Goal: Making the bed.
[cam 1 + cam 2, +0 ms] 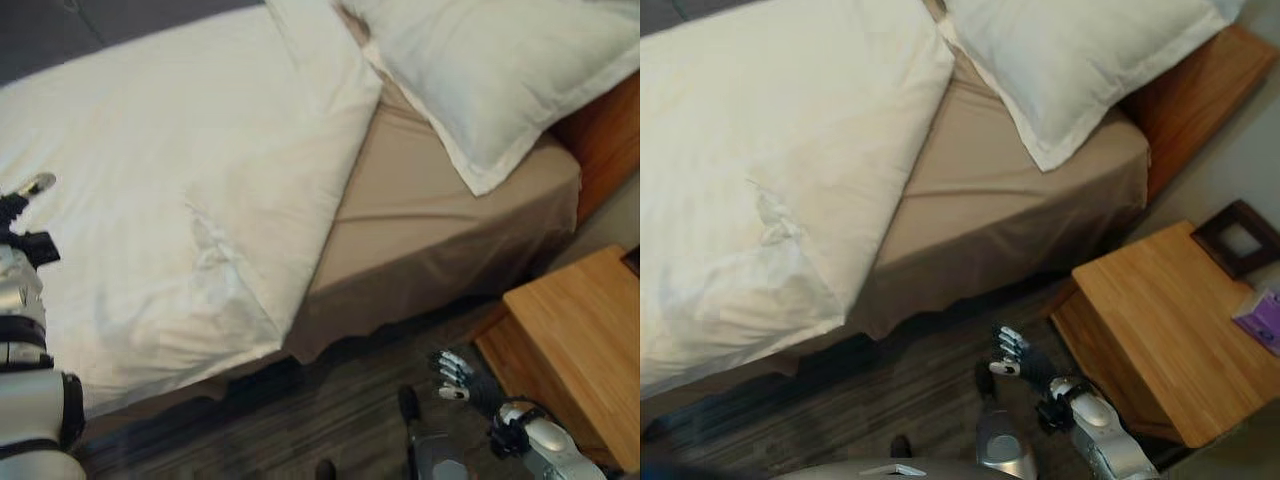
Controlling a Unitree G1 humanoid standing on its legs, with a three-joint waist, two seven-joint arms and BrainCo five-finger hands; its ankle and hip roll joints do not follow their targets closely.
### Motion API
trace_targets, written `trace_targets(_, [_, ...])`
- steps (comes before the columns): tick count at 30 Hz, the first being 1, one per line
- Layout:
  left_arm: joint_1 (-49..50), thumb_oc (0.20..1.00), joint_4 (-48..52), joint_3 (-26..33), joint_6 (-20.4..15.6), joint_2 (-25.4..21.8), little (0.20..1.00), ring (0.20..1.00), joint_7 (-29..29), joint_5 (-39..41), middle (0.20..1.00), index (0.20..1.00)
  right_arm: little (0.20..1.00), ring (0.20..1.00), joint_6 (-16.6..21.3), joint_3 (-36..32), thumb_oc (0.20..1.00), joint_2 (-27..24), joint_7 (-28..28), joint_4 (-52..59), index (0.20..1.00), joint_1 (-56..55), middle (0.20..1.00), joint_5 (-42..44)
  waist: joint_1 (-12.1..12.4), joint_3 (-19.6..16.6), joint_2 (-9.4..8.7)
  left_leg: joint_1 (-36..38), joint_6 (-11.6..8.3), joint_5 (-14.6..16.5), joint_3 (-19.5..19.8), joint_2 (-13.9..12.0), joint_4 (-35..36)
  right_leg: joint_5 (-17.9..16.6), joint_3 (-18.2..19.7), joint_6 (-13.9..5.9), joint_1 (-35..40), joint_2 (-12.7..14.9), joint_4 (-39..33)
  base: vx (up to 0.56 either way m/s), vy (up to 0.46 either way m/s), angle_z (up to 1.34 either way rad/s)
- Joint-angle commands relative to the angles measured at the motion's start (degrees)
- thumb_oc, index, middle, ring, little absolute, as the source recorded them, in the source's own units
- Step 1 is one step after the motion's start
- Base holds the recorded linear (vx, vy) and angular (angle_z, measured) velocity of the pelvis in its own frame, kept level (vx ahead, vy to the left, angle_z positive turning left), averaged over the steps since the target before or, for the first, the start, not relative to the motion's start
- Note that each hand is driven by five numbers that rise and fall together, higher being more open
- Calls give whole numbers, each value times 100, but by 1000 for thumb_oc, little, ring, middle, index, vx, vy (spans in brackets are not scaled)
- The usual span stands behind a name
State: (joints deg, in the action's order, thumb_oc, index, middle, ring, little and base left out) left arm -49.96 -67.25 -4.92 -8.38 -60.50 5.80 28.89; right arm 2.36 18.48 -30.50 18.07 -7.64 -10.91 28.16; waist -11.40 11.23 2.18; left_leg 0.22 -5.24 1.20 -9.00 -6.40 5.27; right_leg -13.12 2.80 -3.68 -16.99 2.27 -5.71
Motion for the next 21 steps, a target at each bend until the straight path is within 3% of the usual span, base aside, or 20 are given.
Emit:
trace_targets(1, [-173, 1000, 179, -315, -53, -119, 1000, 1000, -176, -42, 1000, 1000, 1000, 1000, 331, -40, 1000, 133, -8, 5, 1000, 315, 1000, 344, -108, 161, -296, -529, -204, -529, 352, -40, -27, 754, -184, -441, 577, -103, 71, -56, -5, -29])
trace_targets(3, [-348, 1000, 126, -220, -77, 75, 1000, 1000, -129, 417, 1000, 1000, 1000, 1000, 368, 11, 1000, 211, -130, -142, 1000, 410, 1000, 280, -161, 295, -285, -752, -240, -565, 321, -36, -27, 710, -150, -435, 352, -102, 71, -34, -5, -19])
trace_targets(14, [-982, 1000, -184, -206, -76, 320, 1000, 1000, 347, 734, 1000, 1000, 1000, 1000, 533, -97, 1000, 272, -499, -272, 1000, 532, 1000, 440, -390, 746, -359, -1436, -326, -668, 188, -81, -27, 551, -3, -434, -374, -154, 71, -44, -24, -9])
trace_targets(15, [-977, 1000, -335, 83, -81, 474, 1000, 1000, 544, 1173, 1000, 1000, 1000, 1000, 586, -53, 1000, 326, -653, -317, 1000, 569, 1000, 451, -421, 895, -377, -1558, -348, -634, 136, -92, -27, 536, 48, -443, -512, -182, 71, -57, -19, -6])
trace_targets(17, [-917, 1000, -533, 154, 47, 522, 1000, 1000, 519, 1145, 1000, 1000, 1000, 1000, 571, -47, 1000, 329, -689, -280, 1000, 571, 1000, 450, -453, 958, -384, -1627, -358, -673, 110, -85, -27, 491, 77, -437, -595, -201, 71, -38, -26, -9])
trace_targets(18, [-899, 200, -802, 168, 258, 695, 200, 200, 457, 1141, 200, 200, 1000, 1000, 518, -28, 1000, 310, -738, -308, 1000, 561, 1000, 436, -478, 1009, -340, -1602, -358, -641, 85, -82, -27, 516, 99, -440, -591, -206, 71, 12, 0, -15])
trace_targets(21, [-1024, 200, -831, -1, 383, 941, 200, 200, 339, 958, 200, 200, 1000, 1000, 437, -44, 1000, 294, -746, -379, 1000, 518, 1000, 355, -542, 1047, -244, -1533, -354, -619, 39, -57, -27, 534, 162, -426, -564, -197, 71, 14, 18, -10])
